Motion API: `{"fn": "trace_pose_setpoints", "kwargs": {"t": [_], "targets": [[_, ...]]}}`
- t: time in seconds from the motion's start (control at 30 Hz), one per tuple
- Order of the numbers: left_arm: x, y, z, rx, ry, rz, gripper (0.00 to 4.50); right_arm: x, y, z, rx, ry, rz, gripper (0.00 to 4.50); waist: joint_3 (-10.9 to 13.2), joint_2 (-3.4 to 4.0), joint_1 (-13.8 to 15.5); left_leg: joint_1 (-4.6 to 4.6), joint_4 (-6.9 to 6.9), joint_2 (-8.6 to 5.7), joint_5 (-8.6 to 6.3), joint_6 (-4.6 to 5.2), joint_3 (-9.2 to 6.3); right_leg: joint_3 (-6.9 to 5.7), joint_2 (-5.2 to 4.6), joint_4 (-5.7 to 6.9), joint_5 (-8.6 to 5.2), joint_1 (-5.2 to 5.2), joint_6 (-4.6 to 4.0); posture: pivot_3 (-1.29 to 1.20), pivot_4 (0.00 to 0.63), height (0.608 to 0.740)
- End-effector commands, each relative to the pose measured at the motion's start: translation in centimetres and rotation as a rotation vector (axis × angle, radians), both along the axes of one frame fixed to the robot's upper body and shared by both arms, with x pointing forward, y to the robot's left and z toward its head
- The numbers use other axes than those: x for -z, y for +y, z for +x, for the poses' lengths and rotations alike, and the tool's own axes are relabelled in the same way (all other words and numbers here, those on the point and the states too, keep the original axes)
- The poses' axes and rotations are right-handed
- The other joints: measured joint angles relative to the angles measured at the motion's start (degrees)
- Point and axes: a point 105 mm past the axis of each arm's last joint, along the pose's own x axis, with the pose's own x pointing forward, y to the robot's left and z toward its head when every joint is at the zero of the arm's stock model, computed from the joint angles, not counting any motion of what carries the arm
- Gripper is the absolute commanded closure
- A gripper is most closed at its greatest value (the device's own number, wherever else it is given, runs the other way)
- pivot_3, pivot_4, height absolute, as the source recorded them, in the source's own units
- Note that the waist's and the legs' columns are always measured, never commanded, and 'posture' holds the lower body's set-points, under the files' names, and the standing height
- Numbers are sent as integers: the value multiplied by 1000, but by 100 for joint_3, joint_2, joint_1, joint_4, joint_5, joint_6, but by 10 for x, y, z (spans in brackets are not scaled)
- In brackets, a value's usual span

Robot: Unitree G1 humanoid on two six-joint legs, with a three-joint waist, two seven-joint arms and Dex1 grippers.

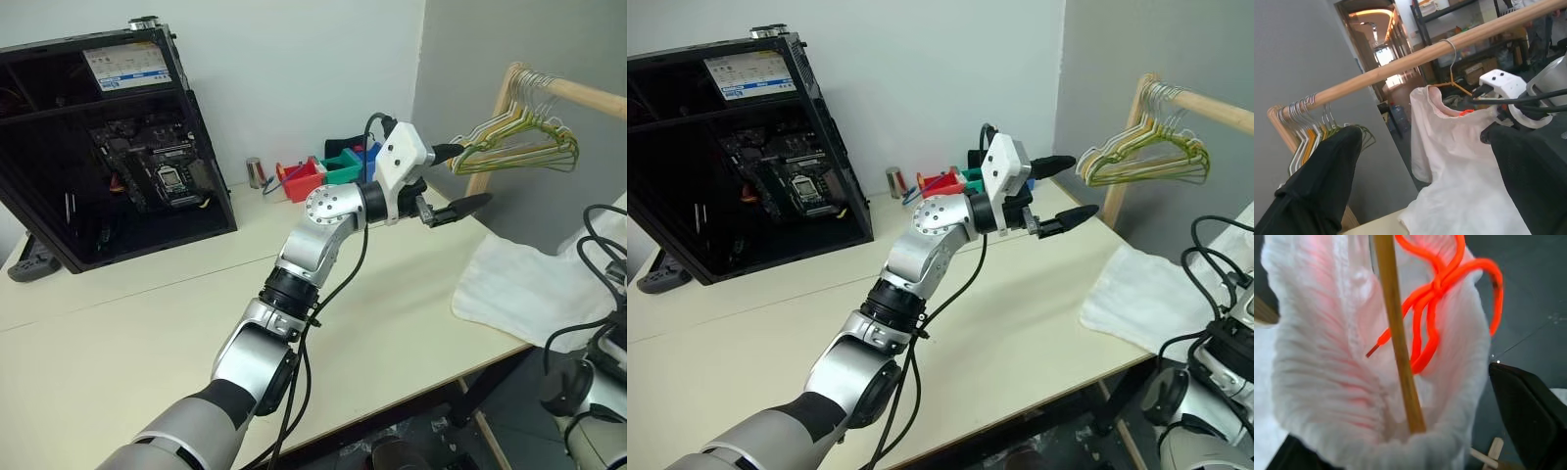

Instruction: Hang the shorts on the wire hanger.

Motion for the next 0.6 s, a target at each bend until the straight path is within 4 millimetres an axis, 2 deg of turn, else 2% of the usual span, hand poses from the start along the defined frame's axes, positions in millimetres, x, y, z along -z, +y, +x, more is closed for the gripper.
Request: {"fn": "trace_pose_setpoints", "kwargs": {"t": [0.03, 0.17, 0.37, 0.47, 0.6], "targets": [[-14, 6, 0, -5, -38, -26, 0, -19, 8, -3, 36, -64, -61, 14, -2, 3, 0, 0, 0, 0, 0, 0, -1, 0, 0, 0, 0, 0, 0, -356, 0, 740], [-13, 11, 0, -3, -35, -16, 0, -28, 21, -5, 74, -112, -93, 14, -5, 8, -8, 0, -1, 0, 0, -1, -5, 3, -2, 1, 0, -3, 0, -359, 0, 740], [-7, 22, -1, -10, -22, 9, 0, -37, 67, -5, 82, -171, -127, 14, -8, 13, -46, -1, -3, 4, 0, -5, -15, 3, -6, 5, 0, -17, 0, -363, 0, 740], [-3, 29, -2, -23, 2, 15, 0, -50, 96, 1, 68, -216, -103, 14, -13, 23, -117, -2, -4, 2, 1, -10, -18, 11, -7, 17, 1, -28, -1, -358, 0, 740], [1, 45, -5, -54, 26, 24, 0, -73, 119, 8, 23, -254, -105, 14, -14, 27, -147, -7, -7, -5, 5, -26, -28, 13, -10, 27, 14, -46, -25, -353, 0, 740]]}}
